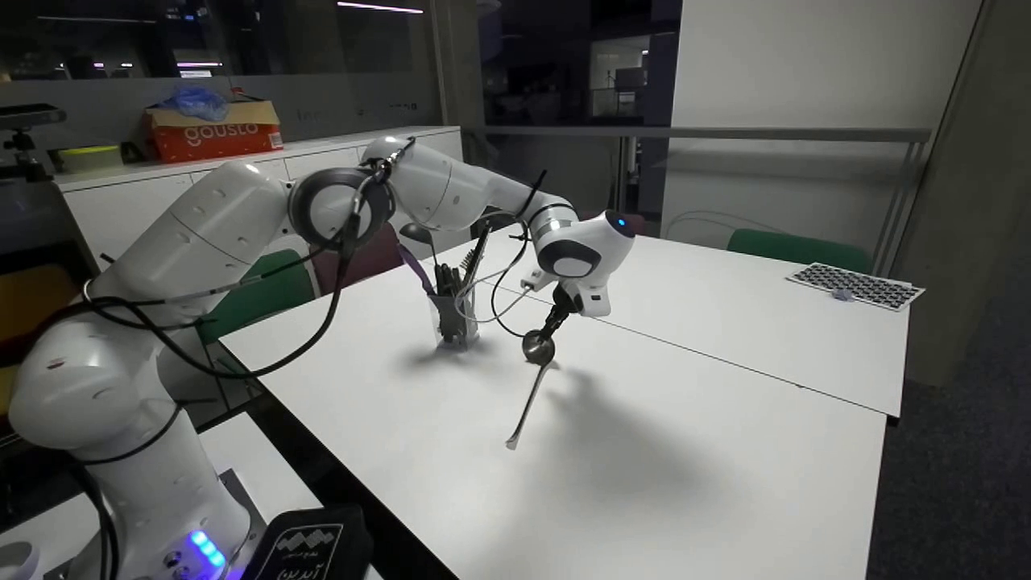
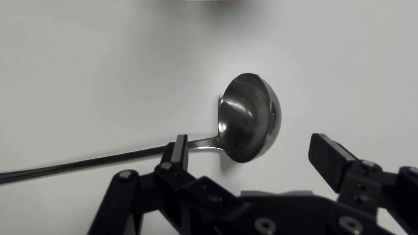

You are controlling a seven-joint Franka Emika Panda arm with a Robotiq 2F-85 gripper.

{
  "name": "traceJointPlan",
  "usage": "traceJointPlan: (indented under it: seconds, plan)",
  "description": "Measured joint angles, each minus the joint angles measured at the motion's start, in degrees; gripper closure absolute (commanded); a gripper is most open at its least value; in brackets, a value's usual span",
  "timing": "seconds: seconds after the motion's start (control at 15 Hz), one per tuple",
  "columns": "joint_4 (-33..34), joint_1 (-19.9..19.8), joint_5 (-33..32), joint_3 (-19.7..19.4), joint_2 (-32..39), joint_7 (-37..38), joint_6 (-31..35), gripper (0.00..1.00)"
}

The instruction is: Pick up the mental object from the table and put it in the cup

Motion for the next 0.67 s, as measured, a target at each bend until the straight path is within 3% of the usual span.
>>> traceJointPlan:
  seconds: [0.67]
  plan:
    - [17.87, 0.22, -9.54, 5.06, 8.70, 13.41, -6.78, 0.00]
